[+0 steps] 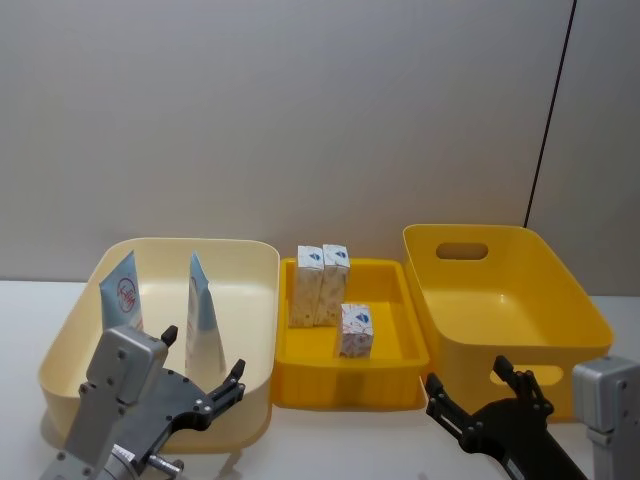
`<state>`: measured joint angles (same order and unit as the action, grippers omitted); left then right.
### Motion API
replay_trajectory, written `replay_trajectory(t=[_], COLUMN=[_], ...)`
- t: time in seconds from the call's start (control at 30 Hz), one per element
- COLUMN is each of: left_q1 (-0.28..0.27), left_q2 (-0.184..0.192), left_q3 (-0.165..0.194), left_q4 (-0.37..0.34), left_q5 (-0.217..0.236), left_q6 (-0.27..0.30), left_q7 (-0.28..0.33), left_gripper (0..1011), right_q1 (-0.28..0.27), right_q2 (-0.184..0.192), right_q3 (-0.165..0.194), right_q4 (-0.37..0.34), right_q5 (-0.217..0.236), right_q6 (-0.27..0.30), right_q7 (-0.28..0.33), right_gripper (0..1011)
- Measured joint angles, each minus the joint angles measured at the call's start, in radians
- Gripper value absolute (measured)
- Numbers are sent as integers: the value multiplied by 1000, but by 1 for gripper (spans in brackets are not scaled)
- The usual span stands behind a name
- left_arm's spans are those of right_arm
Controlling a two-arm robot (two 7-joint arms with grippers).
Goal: Bimanual collaborative sorting of washing and personal care products
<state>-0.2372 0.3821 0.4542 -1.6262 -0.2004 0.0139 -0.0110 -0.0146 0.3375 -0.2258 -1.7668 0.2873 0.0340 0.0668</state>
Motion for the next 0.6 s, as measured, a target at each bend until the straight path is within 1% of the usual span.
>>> replay_trajectory(t=[0.6], left_q1=[0], left_q2=[0], left_q3=[0], left_q4=[0], left_q5=[0], left_q6=[0], left_q7=[0], left_gripper=[1002], right_q1=[0], right_q2=[0], right_q3=[0], right_q4=[0], right_q5=[0], right_q6=[0], right_q7=[0], right_gripper=[1001])
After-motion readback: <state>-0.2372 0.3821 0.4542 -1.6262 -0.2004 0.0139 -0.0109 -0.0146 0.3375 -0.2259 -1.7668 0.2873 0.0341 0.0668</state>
